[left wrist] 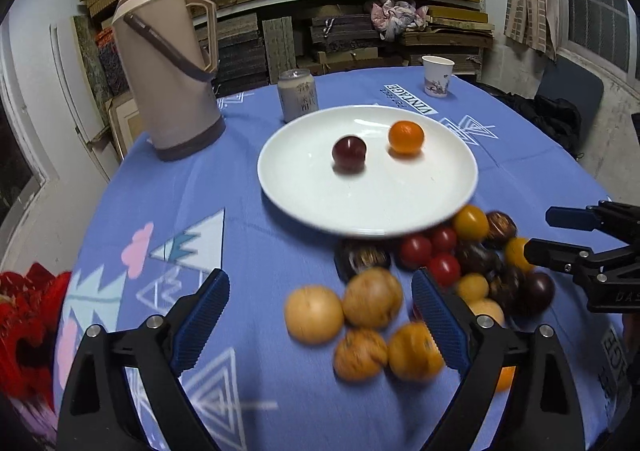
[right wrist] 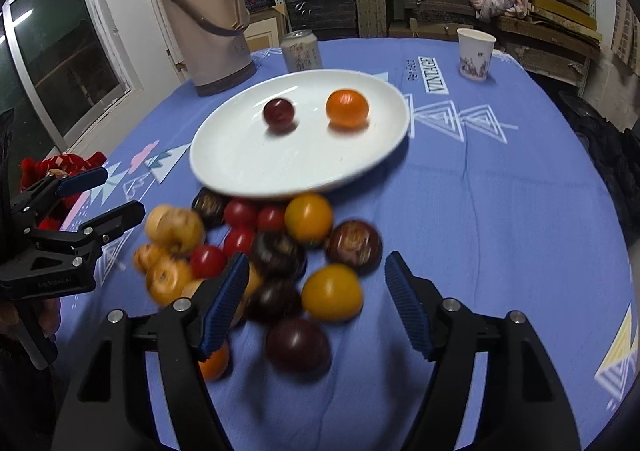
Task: Organize fruits
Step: 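Grasp a striped yellow fruit with the left tool while the right tool grasps an orange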
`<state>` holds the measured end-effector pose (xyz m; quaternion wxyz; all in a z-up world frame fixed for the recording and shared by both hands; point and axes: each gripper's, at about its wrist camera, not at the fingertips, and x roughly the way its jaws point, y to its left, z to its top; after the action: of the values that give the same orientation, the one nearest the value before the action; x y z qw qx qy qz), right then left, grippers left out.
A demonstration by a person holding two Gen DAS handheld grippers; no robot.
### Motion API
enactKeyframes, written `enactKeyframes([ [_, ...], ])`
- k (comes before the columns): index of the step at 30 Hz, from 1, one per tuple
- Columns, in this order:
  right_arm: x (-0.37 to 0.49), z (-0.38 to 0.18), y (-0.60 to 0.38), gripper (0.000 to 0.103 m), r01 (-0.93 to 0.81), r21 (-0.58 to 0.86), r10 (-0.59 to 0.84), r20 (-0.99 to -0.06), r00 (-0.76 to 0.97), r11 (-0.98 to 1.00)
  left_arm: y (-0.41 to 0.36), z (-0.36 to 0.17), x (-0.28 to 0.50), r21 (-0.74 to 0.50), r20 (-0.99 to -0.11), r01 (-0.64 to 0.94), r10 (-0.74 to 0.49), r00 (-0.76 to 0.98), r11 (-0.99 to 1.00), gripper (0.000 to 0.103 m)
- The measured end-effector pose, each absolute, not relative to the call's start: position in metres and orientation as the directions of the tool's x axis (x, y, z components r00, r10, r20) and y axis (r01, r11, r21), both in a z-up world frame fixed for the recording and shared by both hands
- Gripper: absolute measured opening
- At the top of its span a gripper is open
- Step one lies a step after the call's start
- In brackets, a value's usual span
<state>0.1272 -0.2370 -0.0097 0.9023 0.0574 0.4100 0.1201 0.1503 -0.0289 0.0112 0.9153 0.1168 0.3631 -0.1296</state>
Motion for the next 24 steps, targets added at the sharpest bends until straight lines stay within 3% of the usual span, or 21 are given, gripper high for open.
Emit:
enactKeyframes([
  [10, 0.088, -0.032, -0.232, 0.069, -0.176, 0.219, 0.281, -0.740, 0.611, 0.960, -0.012, -0.014, 0.131, 0.047, -0.718, 0.312, -0.185, 0.671, 0.949, 0.093],
  [21, 0.059, -0.036, -0.177, 0.069, -0.344, 0.176, 0.355, -0.737, 0.575, 0.922, -0.006, -0.017, 0.126, 0.034, -0.684, 0.368, -0.247, 0.687, 0.929, 0.094],
  [24, 0.065, -0.043, -0.164, 0.065, -0.360, 0.162, 0.350, -0.758, 0.551, 0.919, -0.004, -0.018, 0.125, 0.036, -0.685, 0.364, -0.242, 0.687, 0.931, 0.096],
])
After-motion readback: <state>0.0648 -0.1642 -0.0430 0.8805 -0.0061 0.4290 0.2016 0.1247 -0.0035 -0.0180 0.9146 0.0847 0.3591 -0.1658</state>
